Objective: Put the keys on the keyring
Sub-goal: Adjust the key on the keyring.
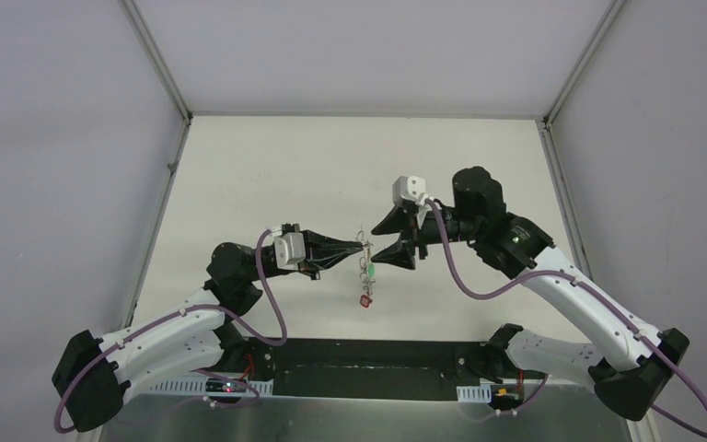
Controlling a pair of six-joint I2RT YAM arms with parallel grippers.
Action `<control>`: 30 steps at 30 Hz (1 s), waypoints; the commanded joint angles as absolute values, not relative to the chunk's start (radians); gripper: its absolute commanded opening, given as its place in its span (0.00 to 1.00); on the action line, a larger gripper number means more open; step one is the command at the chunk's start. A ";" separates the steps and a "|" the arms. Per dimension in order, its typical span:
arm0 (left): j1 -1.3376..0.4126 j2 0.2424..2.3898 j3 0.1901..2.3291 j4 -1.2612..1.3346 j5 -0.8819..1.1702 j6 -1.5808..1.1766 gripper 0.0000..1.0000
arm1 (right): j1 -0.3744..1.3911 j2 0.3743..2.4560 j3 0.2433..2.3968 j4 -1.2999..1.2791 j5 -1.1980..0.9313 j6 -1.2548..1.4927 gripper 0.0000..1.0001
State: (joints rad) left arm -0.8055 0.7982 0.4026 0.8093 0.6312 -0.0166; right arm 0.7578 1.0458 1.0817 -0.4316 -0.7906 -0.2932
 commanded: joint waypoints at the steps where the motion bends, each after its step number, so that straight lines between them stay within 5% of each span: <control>1: -0.813 0.781 0.428 0.880 0.638 -0.030 0.00 | 0.755 1.015 1.099 -0.306 -0.825 -0.267 0.58; 7: -0.813 0.771 0.426 0.867 0.637 -0.028 0.00 | 0.756 1.032 1.103 -0.232 -0.872 -0.214 0.38; 26: -0.813 0.766 0.437 0.858 0.638 -0.026 0.00 | 0.756 1.069 1.062 -0.232 -0.917 -0.227 0.27; 30: -0.812 0.762 0.439 0.853 0.639 -0.026 0.00 | 0.756 1.074 1.060 -0.233 -0.913 -0.236 0.14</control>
